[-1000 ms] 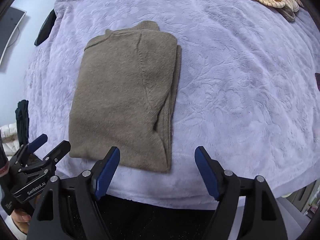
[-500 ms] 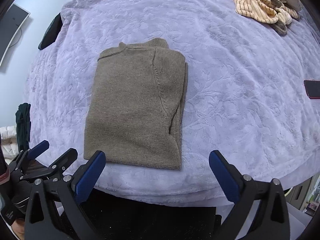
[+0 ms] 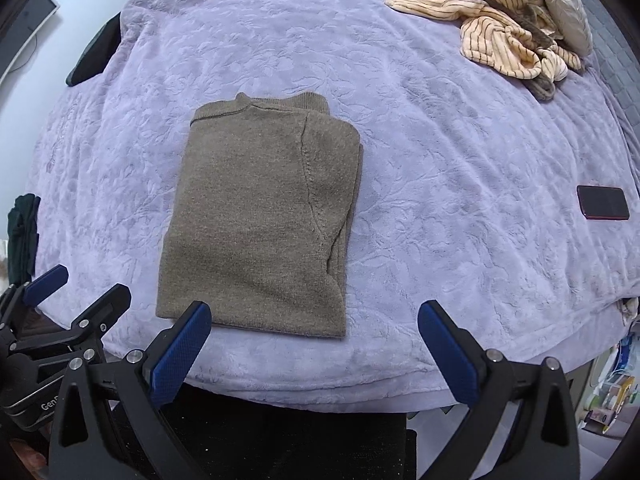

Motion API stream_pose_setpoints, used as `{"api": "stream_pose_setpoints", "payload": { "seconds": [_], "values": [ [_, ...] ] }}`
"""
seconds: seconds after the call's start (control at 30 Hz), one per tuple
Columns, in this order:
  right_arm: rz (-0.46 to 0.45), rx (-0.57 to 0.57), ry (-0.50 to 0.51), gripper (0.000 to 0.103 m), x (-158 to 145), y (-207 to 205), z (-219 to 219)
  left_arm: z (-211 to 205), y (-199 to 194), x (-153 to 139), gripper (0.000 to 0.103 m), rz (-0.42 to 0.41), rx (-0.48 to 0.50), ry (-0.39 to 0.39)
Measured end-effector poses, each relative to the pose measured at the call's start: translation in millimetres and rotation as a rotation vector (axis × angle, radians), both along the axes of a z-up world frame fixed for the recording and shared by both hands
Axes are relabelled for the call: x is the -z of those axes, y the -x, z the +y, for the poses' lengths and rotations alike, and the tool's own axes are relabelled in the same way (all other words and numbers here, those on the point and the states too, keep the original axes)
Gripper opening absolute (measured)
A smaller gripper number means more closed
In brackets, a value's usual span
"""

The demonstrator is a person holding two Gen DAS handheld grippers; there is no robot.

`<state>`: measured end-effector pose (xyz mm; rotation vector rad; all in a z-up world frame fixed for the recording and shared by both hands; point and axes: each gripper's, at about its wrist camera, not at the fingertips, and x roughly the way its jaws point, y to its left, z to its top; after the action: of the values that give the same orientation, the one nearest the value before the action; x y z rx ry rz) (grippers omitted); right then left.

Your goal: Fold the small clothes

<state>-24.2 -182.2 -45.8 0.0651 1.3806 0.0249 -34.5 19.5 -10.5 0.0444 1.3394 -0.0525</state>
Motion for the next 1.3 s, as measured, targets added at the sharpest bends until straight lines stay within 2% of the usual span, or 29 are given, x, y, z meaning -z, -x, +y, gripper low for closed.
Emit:
{"api": "stream_pose_setpoints", "payload": {
  "seconds": [1.3],
  "values": [
    [-0.027,0.010,0.048,0.103,-10.8,6.8,23.5,14.2,6.7,-5.1,0.096,0.012,0.013,0.000]
  ]
}}
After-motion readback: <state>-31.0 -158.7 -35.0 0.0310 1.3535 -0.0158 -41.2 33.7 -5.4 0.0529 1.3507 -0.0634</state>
